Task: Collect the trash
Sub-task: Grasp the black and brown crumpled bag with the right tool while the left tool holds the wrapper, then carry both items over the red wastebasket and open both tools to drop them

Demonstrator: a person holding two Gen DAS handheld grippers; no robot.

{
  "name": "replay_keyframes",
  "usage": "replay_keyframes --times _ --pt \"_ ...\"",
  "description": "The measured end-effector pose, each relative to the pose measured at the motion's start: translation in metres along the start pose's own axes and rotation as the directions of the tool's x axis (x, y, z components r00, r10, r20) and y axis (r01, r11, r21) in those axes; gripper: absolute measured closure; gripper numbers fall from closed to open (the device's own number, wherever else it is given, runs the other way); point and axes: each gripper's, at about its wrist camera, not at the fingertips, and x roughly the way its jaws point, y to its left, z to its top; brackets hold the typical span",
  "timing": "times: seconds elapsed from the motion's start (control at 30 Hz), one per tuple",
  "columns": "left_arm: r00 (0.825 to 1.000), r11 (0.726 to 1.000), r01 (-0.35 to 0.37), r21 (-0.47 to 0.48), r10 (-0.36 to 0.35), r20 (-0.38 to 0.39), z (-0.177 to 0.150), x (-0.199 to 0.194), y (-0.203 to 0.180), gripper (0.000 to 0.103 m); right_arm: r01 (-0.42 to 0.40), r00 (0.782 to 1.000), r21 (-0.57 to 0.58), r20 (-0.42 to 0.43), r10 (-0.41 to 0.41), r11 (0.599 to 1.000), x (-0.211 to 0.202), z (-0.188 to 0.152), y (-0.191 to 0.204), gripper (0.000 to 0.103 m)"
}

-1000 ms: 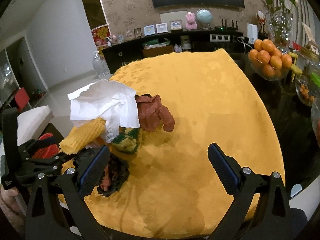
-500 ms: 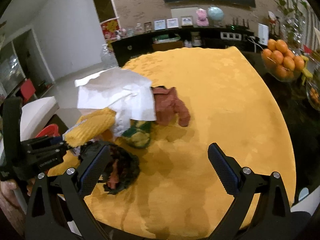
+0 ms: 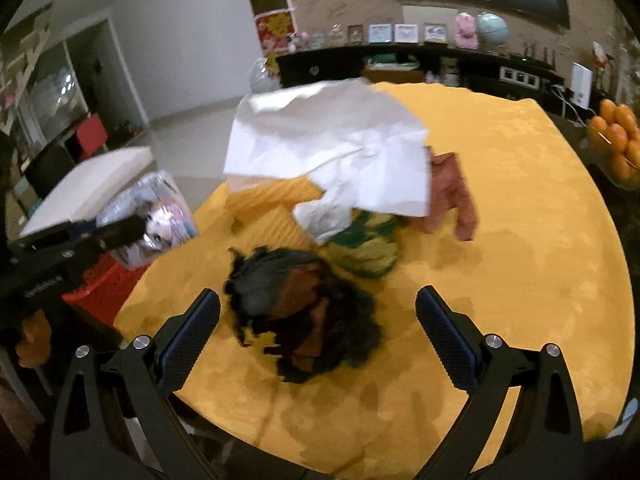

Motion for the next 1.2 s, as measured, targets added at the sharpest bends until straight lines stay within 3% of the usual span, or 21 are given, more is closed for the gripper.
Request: replay_keyframes --times 0.23,0.3,0.4,0.5,0.97,1.2 --pt "1.0 0.999 -0.025 -0.03 0.026 0.013 -0.004 -0.007 0.013 0.077 0.058 0.997 -0.001 -0.047 -0.058 0.998 0.029 0.004 0.005 0.012" --pt "0.999 0.999 -0.03 -0.04 0.031 0.015 -0.005 -0.008 0.017 0.077 0.055 0.997 -0.001 -0.06 -0.055 0.998 0.031 0.005 0.003 0.029" --pt "0.999 0.998 -0.036 -0.05 0.037 0.019 -0.004 -0.008 0.019 0.077 0.069 0.996 -0.004 -0.051 -0.069 0.998 0.028 0.005 0.0 0.045" --pt "0.999 0.998 -0.046 -0.043 0.047 0.027 -0.003 -0.01 0.018 0.077 0.069 0.997 0.002 -0.041 -0.069 0.998 0.025 0.005 -0.002 0.053" --pt "0.994 0.991 -0.087 -0.098 0.093 0.058 0.002 -0.025 0.034 0.077 0.072 0.995 0.053 0.058 -0.075 0.996 -0.017 0.009 -0.013 0.055" --pt "0.977 0.978 -0.161 -0.134 0.176 0.116 0.008 -0.051 0.05 0.077 0.049 0.993 0.023 0.104 -0.051 0.999 -0.031 0.023 0.004 0.055"
